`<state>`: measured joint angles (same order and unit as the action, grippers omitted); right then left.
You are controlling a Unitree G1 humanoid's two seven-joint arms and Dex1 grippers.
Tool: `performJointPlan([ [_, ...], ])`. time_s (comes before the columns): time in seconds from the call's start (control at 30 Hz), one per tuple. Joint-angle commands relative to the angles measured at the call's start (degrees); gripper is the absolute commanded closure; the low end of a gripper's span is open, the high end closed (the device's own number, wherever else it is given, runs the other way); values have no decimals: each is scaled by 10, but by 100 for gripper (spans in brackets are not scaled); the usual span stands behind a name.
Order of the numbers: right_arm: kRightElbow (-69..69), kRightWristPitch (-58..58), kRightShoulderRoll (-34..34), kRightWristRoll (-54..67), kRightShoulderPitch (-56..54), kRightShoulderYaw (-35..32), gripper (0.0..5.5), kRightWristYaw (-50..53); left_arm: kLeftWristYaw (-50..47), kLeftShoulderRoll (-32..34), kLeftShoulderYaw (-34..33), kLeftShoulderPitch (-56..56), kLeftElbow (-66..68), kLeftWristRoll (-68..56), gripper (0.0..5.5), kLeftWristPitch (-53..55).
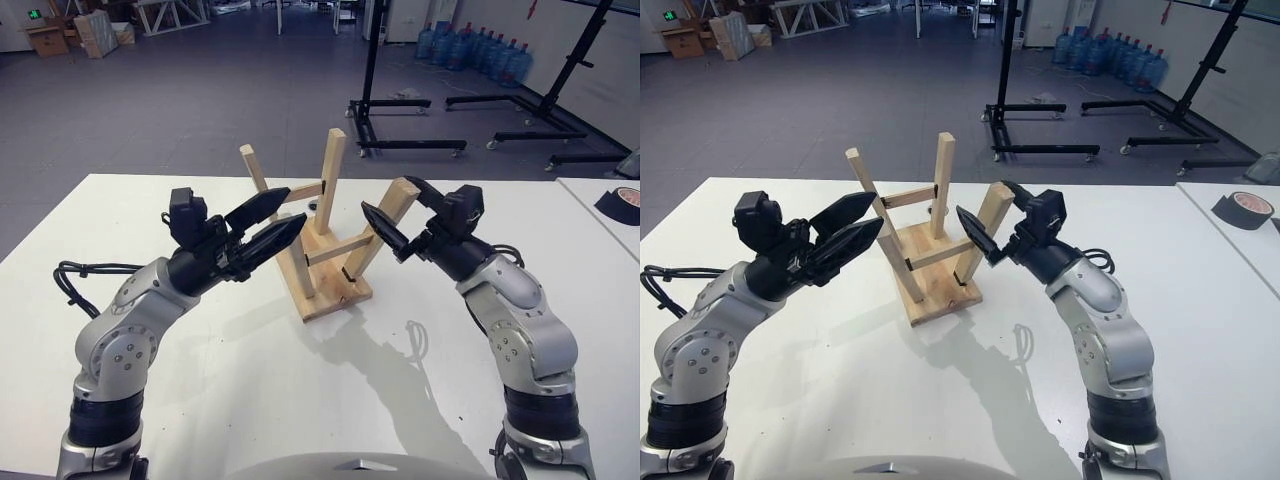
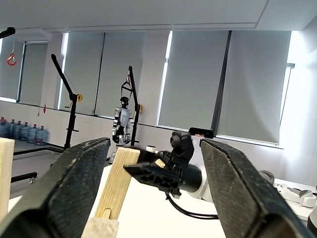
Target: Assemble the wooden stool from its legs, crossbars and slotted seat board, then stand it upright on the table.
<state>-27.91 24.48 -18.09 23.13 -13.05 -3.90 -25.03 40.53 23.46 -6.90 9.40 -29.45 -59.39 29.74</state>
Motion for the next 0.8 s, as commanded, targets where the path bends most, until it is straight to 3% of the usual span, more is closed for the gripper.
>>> performJointPlan([
  [0.03, 0, -61, -25, -123, -70, 33, 80, 51, 2, 1, 9, 3, -1, 14, 219, -3],
  [0.33, 44, -291, -109, -456, -105, 183, 80, 85, 0, -5, 15, 1, 1, 23, 219, -7],
  [0.47, 229, -319, -124, -608, -35, 275, 80, 135, 2, -6, 21, 8, 3, 19, 219, -2],
  [0.53, 281, -266, -125, -614, 4, 316, 80, 52, 4, -4, 21, 10, 6, 16, 219, 1],
  [0.63, 261, -200, -108, -525, 38, 334, 80, -60, 4, -3, 20, 8, 6, 14, 219, 2],
  [0.8, 245, -196, -117, -470, 27, 325, 80, -79, 6, -5, 24, 9, 10, 18, 219, 0],
])
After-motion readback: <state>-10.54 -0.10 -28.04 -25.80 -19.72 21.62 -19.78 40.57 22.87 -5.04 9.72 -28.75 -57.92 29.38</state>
